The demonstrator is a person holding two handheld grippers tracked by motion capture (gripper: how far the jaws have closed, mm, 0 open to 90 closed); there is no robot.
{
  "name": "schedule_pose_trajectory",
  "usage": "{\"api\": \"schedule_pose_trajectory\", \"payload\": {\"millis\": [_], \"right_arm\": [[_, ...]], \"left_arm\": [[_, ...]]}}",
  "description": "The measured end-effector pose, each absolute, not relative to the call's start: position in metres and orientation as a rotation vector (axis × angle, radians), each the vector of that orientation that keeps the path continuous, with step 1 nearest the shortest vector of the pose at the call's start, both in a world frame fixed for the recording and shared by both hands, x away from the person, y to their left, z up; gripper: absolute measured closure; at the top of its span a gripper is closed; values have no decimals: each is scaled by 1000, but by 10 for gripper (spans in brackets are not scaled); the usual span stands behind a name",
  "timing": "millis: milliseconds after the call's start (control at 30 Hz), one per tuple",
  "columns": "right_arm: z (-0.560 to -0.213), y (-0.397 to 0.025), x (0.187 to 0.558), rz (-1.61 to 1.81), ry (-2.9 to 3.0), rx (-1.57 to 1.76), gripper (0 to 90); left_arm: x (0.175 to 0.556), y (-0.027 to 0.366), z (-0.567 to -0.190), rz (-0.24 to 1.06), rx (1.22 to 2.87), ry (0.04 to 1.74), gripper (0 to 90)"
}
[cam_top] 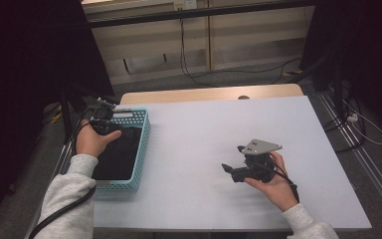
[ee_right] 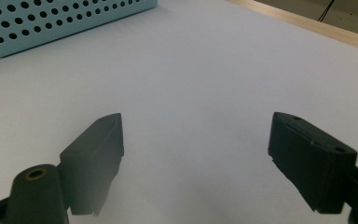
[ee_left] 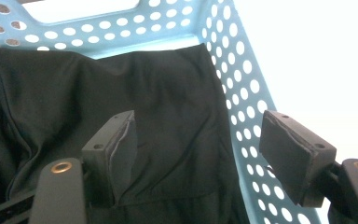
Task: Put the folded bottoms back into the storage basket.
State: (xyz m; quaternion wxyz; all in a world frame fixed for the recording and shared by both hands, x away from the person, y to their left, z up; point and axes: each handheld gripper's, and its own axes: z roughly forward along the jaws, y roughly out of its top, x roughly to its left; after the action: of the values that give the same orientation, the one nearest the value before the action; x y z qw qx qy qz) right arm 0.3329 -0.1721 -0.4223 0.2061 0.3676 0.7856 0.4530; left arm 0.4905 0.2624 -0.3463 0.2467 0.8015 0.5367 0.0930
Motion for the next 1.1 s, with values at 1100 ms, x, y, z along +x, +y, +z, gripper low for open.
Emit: {"api": "schedule_pose_trajectory", "payload": {"millis": [1100], "right_arm": [[-424, -196, 324, 1243, 2206, 1049, 178]], "left_arm": [[475, 191, -339, 161, 2214, 1195, 231]]}}
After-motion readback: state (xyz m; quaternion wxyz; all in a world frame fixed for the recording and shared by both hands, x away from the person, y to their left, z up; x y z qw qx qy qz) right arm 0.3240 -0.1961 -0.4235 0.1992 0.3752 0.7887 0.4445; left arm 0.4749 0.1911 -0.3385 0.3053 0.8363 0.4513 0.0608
